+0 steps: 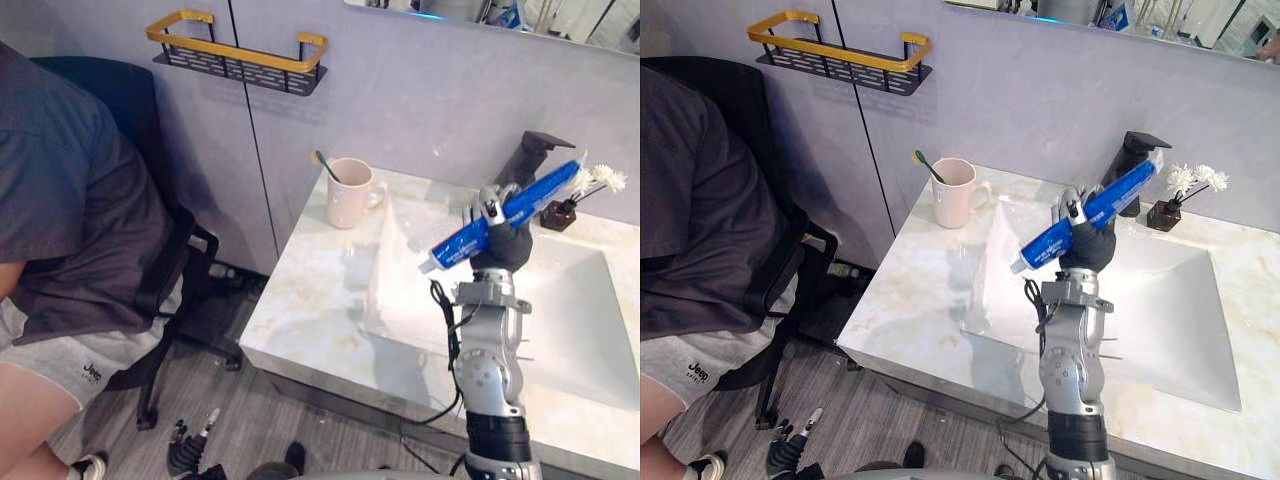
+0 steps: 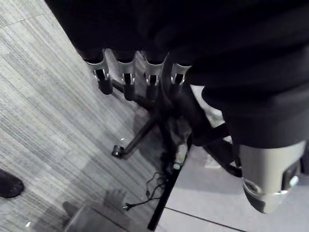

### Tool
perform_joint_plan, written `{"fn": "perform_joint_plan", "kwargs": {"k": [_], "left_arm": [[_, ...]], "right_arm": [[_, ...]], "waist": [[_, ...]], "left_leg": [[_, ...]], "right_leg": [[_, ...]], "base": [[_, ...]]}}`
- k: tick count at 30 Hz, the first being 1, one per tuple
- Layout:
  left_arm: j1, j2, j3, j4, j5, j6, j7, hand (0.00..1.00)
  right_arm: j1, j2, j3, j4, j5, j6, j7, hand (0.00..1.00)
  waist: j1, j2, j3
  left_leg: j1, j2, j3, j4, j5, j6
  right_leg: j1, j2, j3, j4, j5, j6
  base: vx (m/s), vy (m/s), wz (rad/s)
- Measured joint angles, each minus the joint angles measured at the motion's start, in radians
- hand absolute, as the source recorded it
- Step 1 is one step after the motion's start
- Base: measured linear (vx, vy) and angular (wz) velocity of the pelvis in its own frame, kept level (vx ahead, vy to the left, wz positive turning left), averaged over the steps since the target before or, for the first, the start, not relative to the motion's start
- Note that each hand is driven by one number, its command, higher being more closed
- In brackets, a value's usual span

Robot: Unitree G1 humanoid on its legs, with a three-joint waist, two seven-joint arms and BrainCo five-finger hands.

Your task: Organize washtable

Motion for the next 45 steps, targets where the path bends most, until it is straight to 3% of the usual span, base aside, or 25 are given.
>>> {"fn": "perform_joint_plan", "kwargs": {"k": [3, 6, 9, 12, 25, 33, 45], "left_arm": [[-0.009, 0.025, -0.062, 0.028, 0.029, -0.003, -0.002, 0.00], [-0.010, 0.055, -0.111, 0.041, 0.036, -0.005, -0.016, 0.00], [-0.010, 0.072, -0.133, 0.076, 0.060, -0.009, -0.019, 0.00], [-0.012, 0.080, -0.136, 0.084, 0.070, -0.011, -0.019, 0.00], [-0.027, 0.109, -0.163, 0.126, 0.072, -0.020, -0.017, 0.00], [-0.059, 0.118, -0.176, 0.136, 0.072, -0.027, -0.015, 0.00], [-0.063, 0.133, -0.204, 0.134, 0.070, -0.031, 0.003, 0.00]], "right_arm": [[-0.131, -0.071, -0.040, 0.068, -0.108, -0.027, -0.049, 1.00], [-0.342, -0.189, -0.043, 0.190, -0.192, -0.029, -0.097, 1.00], [-0.518, -0.319, -0.031, 0.291, -0.301, -0.029, -0.143, 1.00], [-0.593, -0.359, -0.004, 0.326, -0.355, -0.027, -0.172, 1.00], [-0.774, -0.366, 0.101, 0.495, -0.465, 0.005, -0.228, 1.00], [-0.831, -0.365, 0.117, 0.620, -0.467, 0.028, -0.245, 1.00], [-0.840, -0.364, 0.145, 0.664, -0.496, 0.051, -0.243, 1.00]], "waist": [[0.020, 0.000, 0.002], [0.027, 0.000, 0.020], [0.057, 0.002, 0.028], [0.073, 0.000, 0.042], [0.125, -0.001, 0.096], [0.156, 0.000, 0.138], [0.156, 0.001, 0.166]], "left_leg": [[-0.012, 0.000, -0.006, 0.005, 0.000, 0.000], [-0.036, 0.002, -0.012, 0.020, 0.000, 0.000], [-0.045, 0.006, -0.020, 0.025, 0.000, 0.000], [-0.054, 0.006, -0.024, 0.036, 0.000, 0.000], [-0.101, 0.006, -0.032, 0.053, 0.000, 0.000], [-0.142, 0.003, -0.060, 0.079, 0.000, 0.000], [-0.168, 0.002, -0.080, 0.089, 0.000, -0.001]], "right_leg": [[-0.006, 0.002, -0.004, 0.000, 0.000, 0.000], [-0.020, 0.006, -0.004, 0.000, 0.001, -0.001], [-0.023, 0.011, -0.005, -0.002, 0.001, -0.001], [-0.026, 0.012, -0.007, -0.002, 0.002, -0.002], [-0.060, 0.014, -0.010, -0.001, 0.005, -0.007], [-0.075, 0.016, -0.041, -0.001, 0.006, -0.008], [-0.087, 0.017, -0.061, 0.000, 0.009, -0.014]], "base": [[-0.01, -0.016, 0.06], [-0.02, -0.014, 0.05], [0.01, -0.021, 0.05], [0.01, -0.010, 0.04], [-0.02, -0.001, 0.02], [-0.01, -0.001, 0.10], [0.00, 0.007, 0.05]]}}
